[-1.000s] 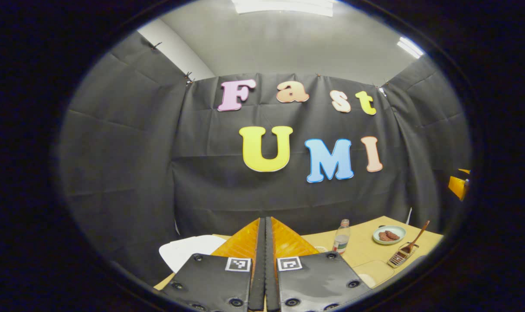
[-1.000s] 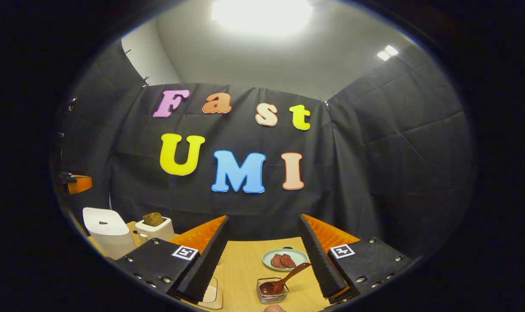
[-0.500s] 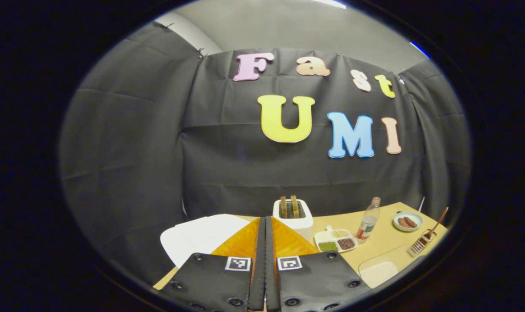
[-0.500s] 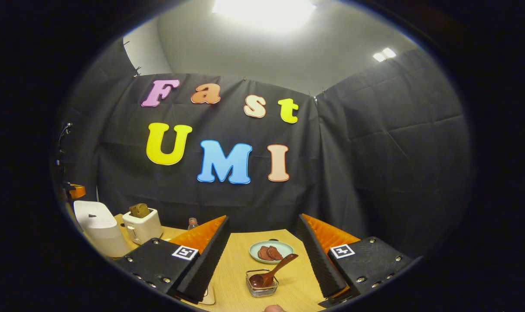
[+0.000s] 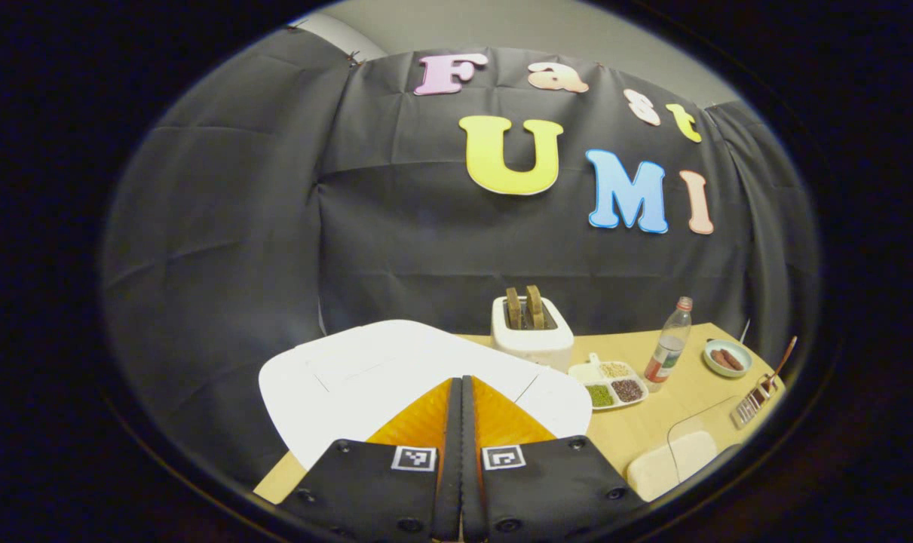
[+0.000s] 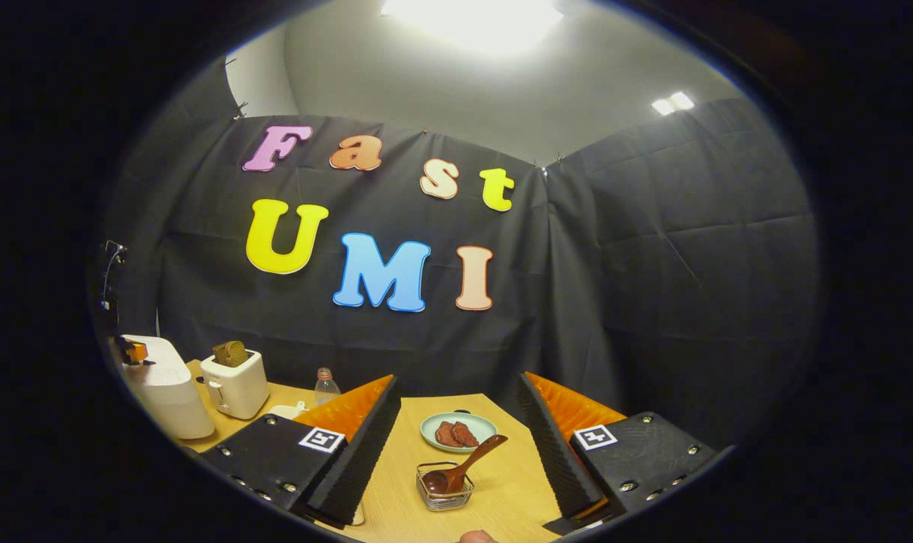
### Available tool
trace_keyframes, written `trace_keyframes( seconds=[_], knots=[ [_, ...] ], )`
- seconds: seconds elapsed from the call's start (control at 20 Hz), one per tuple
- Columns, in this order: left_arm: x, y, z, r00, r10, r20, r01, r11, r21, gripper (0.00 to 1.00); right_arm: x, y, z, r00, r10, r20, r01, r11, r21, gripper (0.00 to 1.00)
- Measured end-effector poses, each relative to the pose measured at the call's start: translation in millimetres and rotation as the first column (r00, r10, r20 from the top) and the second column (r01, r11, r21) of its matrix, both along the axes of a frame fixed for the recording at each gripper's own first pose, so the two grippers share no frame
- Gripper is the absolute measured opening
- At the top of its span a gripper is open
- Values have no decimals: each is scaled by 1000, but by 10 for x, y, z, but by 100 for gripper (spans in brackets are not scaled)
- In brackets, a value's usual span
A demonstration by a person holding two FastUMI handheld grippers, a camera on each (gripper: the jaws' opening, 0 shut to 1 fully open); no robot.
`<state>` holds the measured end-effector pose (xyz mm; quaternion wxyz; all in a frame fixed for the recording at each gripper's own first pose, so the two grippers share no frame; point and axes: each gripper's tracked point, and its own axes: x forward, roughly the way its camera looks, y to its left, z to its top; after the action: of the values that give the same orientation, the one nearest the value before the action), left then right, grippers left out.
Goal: Close the left gripper, press the button to open the rice cooker; take a wooden spoon from the chopstick holder with the right hand, scoop a spoonful of rice and pour it into the rice cooker, then put the wooden spoon back into the chopstick holder.
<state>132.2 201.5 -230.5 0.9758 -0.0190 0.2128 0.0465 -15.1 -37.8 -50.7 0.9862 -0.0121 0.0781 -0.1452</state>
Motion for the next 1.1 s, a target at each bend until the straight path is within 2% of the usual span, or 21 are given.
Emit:
trace_keyframes(
  seconds=[0.15,0.3,0.4,0.45,0.5,0.7,1.0,1.1],
  knots=[
    [-27,30,-157,999,11,-39,-12,1000,-13,11,-4,46,24,1000,11,4,-11,1000,-13,95],
    [-22,35,-124,1000,10,-18,-10,1000,-12,8,10,69,45,1000,21,8,-20,1000,-19,95],
    [-45,46,-174,998,42,-37,-44,998,-51,8,6,81,61,1000,26,8,-26,999,-21,95],
    [-23,49,-181,998,55,-35,-57,996,-72,12,6,79,63,1000,28,10,-28,999,-23,95],
    [-42,45,-191,996,62,-57,-67,994,-88,8,2,77,54,999,31,10,-30,999,-22,95],
    [-12,59,-60,998,51,-31,-51,998,-20,8,-14,65,81,999,45,21,-44,999,-16,95],
    [66,257,760,988,95,124,-100,995,31,8,52,-62,116,998,52,41,-52,999,4,95],
    [58,346,1027,979,111,174,-126,989,82,8,78,-100,121,997,57,49,-58,998,9,95]
  ],
)
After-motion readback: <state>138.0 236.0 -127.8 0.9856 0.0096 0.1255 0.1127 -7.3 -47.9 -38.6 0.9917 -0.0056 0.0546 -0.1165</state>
